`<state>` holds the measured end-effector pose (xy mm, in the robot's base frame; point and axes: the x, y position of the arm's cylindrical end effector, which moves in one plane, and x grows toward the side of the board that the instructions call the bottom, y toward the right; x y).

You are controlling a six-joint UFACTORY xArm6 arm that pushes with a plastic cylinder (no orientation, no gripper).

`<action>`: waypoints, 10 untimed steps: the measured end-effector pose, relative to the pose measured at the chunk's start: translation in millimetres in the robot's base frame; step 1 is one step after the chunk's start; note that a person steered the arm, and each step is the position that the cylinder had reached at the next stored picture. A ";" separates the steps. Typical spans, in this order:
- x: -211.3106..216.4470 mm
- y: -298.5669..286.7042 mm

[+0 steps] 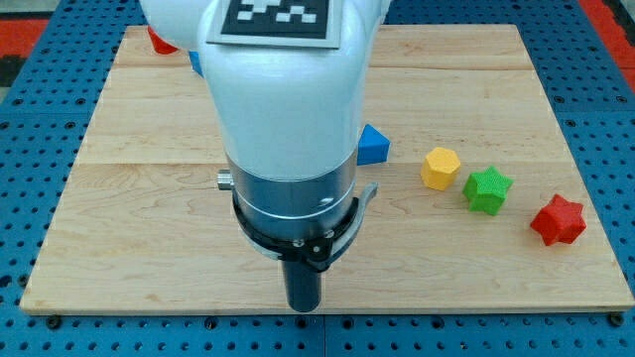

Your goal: Point your arm at the red star

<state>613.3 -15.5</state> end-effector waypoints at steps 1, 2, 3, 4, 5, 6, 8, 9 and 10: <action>0.0 10.2; 0.0 24.6; 0.0 37.6; 0.0 44.9; 0.0 58.2; 0.4 73.5; 3.7 106.3; -10.1 131.2; -14.2 215.7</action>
<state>599.1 200.2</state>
